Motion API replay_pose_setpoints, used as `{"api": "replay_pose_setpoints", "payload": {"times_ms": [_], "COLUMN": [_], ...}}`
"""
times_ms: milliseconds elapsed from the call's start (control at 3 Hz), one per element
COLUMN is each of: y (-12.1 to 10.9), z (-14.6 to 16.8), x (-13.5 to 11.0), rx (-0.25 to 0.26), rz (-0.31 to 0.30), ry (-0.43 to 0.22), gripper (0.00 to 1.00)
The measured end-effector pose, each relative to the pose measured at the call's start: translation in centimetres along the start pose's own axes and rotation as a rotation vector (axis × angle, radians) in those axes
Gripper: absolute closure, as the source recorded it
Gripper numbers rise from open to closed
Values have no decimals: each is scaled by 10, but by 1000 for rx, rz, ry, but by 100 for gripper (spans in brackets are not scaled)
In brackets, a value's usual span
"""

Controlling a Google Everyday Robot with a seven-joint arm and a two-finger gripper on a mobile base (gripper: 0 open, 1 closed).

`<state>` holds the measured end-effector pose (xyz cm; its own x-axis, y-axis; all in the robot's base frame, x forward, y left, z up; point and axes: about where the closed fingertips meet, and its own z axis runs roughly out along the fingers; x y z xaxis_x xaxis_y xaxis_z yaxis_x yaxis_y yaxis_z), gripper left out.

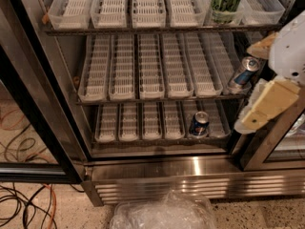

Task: Pick green can from top shelf of fridge

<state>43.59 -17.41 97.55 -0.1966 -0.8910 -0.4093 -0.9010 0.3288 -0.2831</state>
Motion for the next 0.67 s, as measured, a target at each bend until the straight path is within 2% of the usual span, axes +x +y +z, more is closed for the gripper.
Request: {"api": "replay_pose_setpoints", "payload": {"times_ms": [333,667], "y": [5,10], "z": [9,4], "x": [-23,-37], "rx": [-6,-15], "rz": [-39,-65], "ry": [-158,-207], "gripper": [0,0]}}
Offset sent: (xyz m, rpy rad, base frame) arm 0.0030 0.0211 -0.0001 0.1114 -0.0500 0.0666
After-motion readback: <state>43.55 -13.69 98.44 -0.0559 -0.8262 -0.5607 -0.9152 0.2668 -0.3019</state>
